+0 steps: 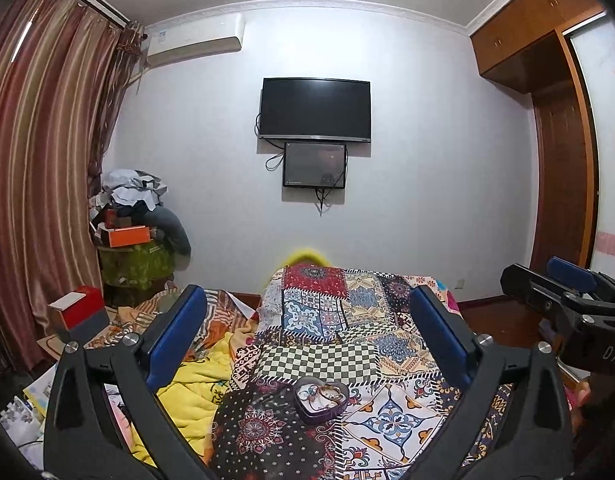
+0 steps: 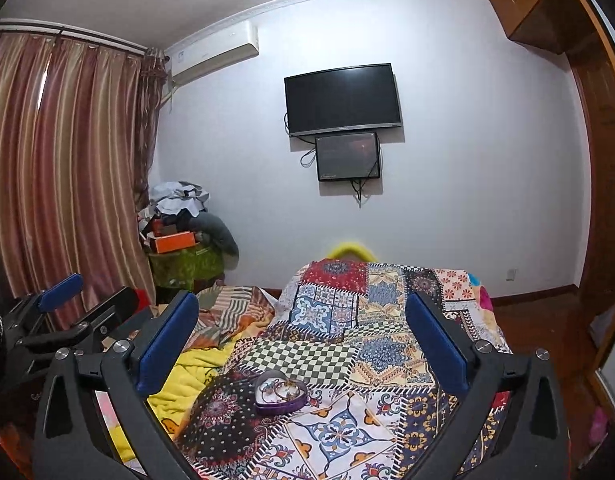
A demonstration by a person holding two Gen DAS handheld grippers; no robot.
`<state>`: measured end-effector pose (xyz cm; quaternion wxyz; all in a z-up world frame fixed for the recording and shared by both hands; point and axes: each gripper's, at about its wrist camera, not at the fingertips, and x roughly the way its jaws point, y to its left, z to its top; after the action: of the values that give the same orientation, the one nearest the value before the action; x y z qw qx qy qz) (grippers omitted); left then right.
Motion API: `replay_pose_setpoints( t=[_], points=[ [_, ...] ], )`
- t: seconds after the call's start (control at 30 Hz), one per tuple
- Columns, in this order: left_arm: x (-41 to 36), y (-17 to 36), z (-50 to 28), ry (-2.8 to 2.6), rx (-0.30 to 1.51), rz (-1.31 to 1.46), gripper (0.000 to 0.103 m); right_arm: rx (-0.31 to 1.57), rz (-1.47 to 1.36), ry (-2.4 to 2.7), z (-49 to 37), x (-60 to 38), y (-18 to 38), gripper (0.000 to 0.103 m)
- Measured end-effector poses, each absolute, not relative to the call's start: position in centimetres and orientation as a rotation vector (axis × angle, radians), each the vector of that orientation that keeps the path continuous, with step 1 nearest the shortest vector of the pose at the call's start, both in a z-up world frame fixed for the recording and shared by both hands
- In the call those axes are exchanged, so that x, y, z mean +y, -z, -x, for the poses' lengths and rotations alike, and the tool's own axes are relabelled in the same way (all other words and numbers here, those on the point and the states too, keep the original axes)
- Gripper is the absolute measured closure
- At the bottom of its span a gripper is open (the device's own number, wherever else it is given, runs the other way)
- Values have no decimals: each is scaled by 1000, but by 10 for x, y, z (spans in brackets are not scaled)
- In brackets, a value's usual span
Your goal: Organize jewelry
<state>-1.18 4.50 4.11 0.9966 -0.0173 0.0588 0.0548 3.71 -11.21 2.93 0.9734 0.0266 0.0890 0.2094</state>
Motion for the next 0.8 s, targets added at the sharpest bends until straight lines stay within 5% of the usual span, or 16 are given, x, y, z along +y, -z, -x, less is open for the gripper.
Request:
replay_pose_setpoints(
  t=[0.8],
  points=[
    [43,-33,1,-118,148,40,1,223,-55,-424,-44,-116,-25,0]
  ],
)
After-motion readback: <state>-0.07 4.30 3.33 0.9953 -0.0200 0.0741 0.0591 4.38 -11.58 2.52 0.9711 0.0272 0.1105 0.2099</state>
